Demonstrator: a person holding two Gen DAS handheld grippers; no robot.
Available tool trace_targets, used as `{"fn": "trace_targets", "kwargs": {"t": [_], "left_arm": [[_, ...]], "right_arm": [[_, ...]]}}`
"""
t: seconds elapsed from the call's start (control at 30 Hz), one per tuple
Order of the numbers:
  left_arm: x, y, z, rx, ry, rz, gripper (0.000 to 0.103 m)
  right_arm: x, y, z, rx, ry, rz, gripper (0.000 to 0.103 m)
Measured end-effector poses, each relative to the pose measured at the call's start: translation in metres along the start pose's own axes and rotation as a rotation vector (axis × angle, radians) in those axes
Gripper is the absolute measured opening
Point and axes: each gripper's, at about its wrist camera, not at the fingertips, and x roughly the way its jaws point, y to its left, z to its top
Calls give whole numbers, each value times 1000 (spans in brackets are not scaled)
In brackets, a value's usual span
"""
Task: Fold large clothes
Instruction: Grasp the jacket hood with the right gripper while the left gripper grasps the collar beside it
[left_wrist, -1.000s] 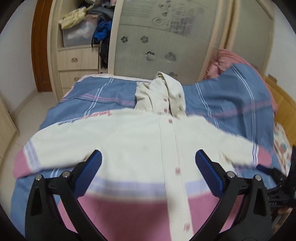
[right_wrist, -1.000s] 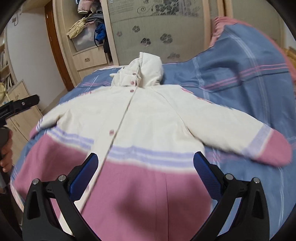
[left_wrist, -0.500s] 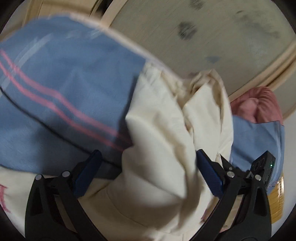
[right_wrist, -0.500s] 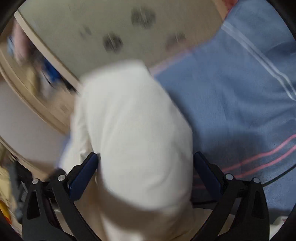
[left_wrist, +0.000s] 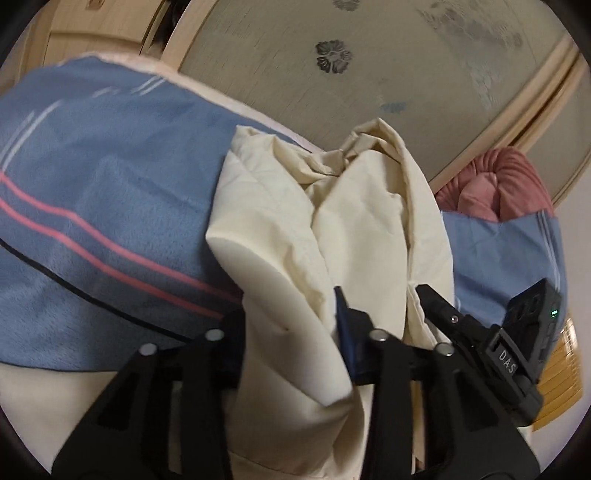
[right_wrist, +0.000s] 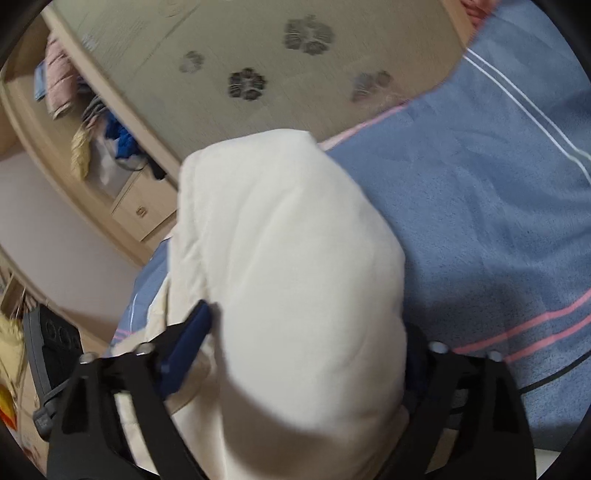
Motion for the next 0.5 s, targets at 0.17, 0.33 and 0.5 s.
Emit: {"fn": "trace_targets", "kwargs": {"t": [0.17,0.33,0.5], "left_arm": [[-30,-16,-4,88,-96,-8,22],[-67,-48,-18,213,-159,58,19],[-108,-66,-50,245,-247,125,18]], "right_arm": [[-13,23,2,-146,-26,-60,35],[-41,27,2,-128,-55,-52,24],[-79,63,-16,-254,-93,-144,23]]}}
